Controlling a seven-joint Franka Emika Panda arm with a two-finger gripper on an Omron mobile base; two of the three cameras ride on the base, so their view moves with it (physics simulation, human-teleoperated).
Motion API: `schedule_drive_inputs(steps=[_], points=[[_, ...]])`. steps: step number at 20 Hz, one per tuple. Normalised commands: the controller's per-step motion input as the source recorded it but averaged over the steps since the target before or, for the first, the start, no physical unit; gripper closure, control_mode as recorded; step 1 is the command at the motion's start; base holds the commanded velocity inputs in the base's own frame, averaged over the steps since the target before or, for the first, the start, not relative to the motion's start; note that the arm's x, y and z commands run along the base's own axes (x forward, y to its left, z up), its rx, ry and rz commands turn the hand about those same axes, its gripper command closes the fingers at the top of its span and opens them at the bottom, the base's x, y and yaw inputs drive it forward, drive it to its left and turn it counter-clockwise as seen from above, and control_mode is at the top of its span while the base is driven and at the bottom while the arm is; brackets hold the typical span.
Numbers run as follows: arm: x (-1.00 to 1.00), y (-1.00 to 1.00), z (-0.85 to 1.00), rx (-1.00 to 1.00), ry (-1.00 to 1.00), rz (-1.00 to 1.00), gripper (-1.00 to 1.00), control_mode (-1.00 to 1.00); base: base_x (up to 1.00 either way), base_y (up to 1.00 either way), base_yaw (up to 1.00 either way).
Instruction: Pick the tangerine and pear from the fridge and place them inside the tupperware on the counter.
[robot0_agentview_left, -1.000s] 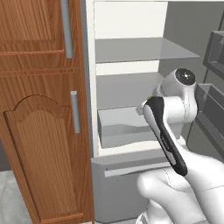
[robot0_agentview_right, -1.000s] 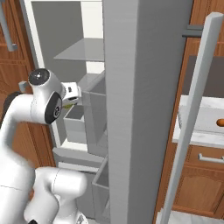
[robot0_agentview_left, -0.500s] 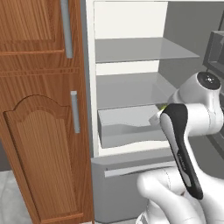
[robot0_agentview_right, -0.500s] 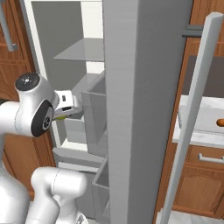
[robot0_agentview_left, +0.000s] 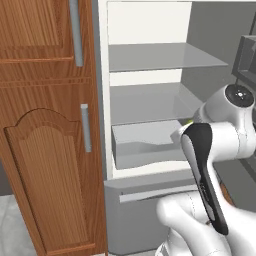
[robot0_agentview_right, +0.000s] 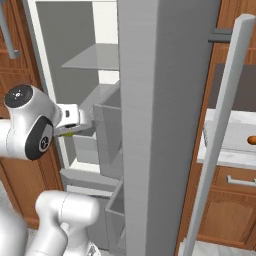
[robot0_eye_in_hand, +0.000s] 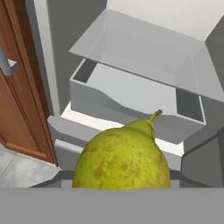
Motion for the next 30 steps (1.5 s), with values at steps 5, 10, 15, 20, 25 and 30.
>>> schedule_drive_inputs(steps=[5,10,15,20,25,30], points=[[-0.09,0.0,0.01,0.0,0.0,-0.02,1.0,1.0,-0.57,0.0,-0.07],[0.0,0.0,0.0,0.0,0.0,0.0,1.0,1.0,-0.98,-0.04,-0.08],[0.0,0.0,0.0,0.0,0.0,0.0,1.0,1.0,-1.0,-0.13,-0.09],[0.0,0.0,0.0,0.0,0.0,0.0,1.0,1.0,-1.0,-0.19,-0.11],[0.0,0.0,0.0,0.0,0.0,0.0,1.0,1.0,-0.73,-0.43,-0.12],[0.0,0.0,0.0,0.0,0.0,0.0,1.0,1.0,-0.16,-0.93,-0.1]])
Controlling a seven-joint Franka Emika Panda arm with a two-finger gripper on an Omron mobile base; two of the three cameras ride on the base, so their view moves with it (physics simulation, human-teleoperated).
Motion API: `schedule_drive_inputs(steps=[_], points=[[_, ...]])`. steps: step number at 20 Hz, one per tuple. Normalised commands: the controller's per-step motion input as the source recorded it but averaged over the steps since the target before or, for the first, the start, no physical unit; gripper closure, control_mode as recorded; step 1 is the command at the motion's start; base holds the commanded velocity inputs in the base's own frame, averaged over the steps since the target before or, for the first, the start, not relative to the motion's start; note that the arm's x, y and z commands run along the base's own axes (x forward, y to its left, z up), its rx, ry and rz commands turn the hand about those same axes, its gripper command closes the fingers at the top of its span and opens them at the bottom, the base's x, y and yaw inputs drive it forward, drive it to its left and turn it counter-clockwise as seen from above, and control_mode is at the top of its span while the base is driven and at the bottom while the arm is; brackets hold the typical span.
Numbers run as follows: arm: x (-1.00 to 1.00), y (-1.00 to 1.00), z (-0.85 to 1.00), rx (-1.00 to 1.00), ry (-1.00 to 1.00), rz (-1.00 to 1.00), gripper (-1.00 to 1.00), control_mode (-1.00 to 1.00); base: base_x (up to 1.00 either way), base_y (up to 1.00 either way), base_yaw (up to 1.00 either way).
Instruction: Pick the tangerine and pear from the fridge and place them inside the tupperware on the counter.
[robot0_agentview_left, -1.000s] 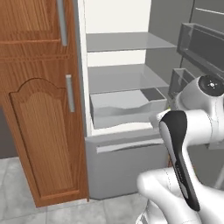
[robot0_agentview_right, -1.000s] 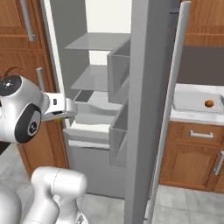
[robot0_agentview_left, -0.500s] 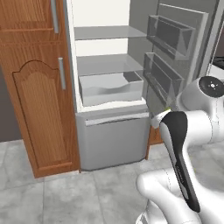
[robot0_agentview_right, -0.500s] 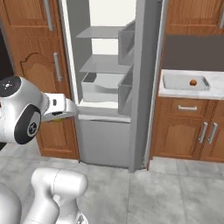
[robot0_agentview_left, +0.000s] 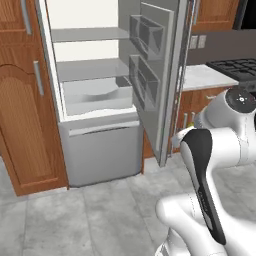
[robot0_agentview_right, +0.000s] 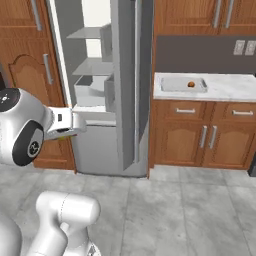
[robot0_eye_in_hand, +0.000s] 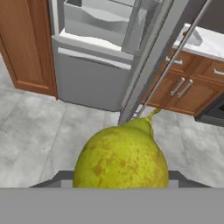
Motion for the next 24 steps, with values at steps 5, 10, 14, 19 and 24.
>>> schedule_drive_inputs(steps=[5,10,14,19,24], points=[[0.0,0.0,0.0,0.0,0.0,0.0,1.0,1.0,0.01,-1.0,-0.1],[0.0,0.0,0.0,0.0,0.0,0.0,1.0,1.0,0.11,-1.0,-0.1],[0.0,0.0,0.0,0.0,0.0,0.0,1.0,1.0,0.17,-1.0,-0.1],[0.0,0.0,0.0,0.0,0.0,0.0,1.0,1.0,0.21,-0.93,-0.08],[0.0,0.0,0.0,0.0,0.0,0.0,1.0,1.0,0.6,-0.17,0.0]])
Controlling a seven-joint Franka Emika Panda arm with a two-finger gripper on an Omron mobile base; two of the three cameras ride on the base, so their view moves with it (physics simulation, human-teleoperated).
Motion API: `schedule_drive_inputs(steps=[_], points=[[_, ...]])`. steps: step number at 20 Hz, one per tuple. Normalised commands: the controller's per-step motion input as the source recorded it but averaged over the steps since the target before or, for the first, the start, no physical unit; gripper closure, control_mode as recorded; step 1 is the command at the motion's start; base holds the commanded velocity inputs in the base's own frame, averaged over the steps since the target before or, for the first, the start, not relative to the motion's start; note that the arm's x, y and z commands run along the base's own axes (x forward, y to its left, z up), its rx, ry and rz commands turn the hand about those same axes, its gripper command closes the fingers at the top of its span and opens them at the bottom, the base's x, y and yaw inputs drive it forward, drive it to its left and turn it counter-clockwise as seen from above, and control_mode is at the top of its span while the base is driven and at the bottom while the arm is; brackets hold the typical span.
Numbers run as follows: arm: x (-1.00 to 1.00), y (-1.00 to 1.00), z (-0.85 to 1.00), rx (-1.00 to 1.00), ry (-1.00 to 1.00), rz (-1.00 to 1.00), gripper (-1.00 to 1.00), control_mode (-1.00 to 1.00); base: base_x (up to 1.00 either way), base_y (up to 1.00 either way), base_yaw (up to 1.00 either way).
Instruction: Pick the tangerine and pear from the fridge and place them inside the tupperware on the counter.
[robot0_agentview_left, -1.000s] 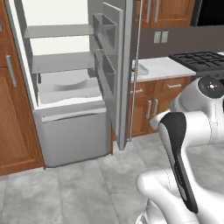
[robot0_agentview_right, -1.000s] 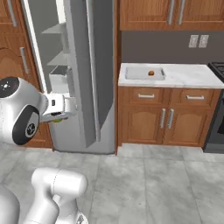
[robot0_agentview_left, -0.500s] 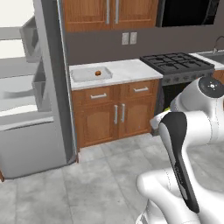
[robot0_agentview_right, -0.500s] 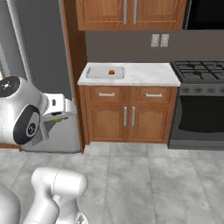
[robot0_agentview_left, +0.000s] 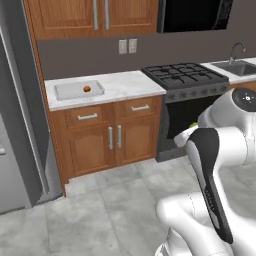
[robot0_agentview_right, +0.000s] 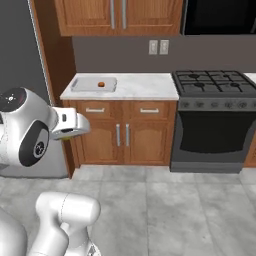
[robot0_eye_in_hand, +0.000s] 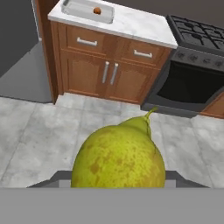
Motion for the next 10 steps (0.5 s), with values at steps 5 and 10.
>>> schedule_drive_inputs(steps=[5,10], points=[[0.0,0.0,0.0,0.0,0.0,0.0,1.0,1.0,0.98,0.0,0.09],[0.0,0.0,0.0,0.0,0.0,0.0,1.0,1.0,1.0,0.04,0.14]])
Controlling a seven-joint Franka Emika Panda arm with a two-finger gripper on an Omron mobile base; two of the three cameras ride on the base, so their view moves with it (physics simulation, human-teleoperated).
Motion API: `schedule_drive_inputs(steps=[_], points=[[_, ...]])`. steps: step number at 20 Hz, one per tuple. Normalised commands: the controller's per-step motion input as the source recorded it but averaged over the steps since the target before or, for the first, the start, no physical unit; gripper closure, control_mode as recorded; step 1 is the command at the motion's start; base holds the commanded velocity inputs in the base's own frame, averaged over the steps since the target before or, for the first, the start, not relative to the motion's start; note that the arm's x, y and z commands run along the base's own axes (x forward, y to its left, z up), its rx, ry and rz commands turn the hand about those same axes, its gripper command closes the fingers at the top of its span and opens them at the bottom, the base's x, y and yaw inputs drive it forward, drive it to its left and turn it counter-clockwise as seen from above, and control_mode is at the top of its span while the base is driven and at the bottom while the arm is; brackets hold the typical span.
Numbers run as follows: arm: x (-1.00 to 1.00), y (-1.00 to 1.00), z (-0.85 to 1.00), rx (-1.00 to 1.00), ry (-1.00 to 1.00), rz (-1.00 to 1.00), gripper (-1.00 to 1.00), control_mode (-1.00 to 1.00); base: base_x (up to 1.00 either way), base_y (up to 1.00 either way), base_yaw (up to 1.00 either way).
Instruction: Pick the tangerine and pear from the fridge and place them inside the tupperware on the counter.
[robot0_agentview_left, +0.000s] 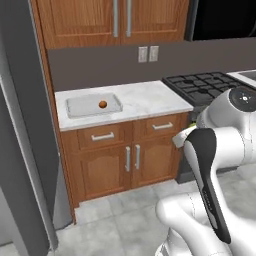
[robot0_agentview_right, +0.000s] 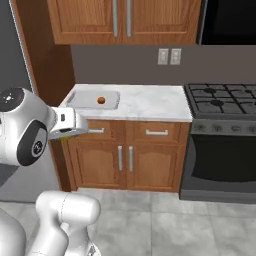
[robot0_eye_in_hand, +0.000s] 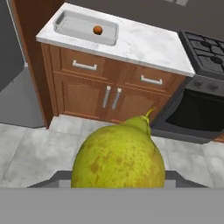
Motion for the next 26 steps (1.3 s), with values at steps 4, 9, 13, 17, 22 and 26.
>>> schedule_drive_inputs(steps=[4,9,13,17,22,26], points=[[0.0,0.0,0.0,0.0,0.0,0.0,1.0,1.0,1.0,0.01,0.13],[0.0,0.0,0.0,0.0,0.0,0.0,1.0,1.0,1.0,0.0,0.12],[0.0,0.0,0.0,0.0,0.0,0.0,1.0,1.0,1.0,0.0,0.12],[0.0,0.0,0.0,0.0,0.0,0.0,1.0,1.0,0.87,0.0,0.09],[0.0,0.0,0.0,0.0,0.0,0.0,1.0,1.0,0.36,0.11,0.02],[0.07,0.15,-0.57,0.0,0.08,0.0,1.0,-1.0,0.03,0.03,0.0]])
